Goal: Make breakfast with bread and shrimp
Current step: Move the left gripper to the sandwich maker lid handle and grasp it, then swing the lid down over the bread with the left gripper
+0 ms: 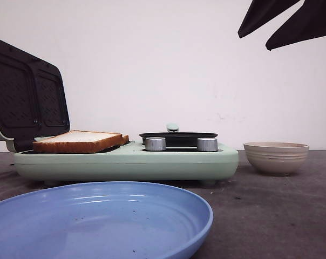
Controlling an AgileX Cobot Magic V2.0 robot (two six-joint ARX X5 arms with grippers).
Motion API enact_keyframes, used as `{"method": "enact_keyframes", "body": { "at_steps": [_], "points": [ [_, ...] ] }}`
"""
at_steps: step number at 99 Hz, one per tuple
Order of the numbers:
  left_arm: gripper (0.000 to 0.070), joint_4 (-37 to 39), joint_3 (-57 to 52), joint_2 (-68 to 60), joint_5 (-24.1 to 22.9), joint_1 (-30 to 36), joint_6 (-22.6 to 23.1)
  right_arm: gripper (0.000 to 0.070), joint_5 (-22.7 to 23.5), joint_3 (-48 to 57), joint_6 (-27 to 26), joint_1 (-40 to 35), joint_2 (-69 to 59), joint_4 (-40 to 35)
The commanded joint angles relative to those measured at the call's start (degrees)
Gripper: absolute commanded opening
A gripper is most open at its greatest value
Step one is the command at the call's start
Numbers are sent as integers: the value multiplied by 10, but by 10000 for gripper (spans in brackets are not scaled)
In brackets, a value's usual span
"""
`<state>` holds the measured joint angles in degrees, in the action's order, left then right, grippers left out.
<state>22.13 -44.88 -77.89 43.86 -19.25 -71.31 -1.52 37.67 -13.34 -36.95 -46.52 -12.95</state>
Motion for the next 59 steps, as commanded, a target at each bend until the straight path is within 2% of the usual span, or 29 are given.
{"method": "enact_keyframes", "body": {
  "at_steps": [1,24,45,59],
  "points": [
    [193,11,-6,-9,0,-1,0,318,0,3,3,-4,-2,8],
    [6,19,-6,-9,-8,-1,0,318,0,3,3,-4,-2,8],
    [4,17,-6,-9,-8,12,16,318,0,3,3,-4,-2,8],
    [4,15,-6,-9,-17,45,34,318,0,3,3,-4,-2,8]
  ]
}}
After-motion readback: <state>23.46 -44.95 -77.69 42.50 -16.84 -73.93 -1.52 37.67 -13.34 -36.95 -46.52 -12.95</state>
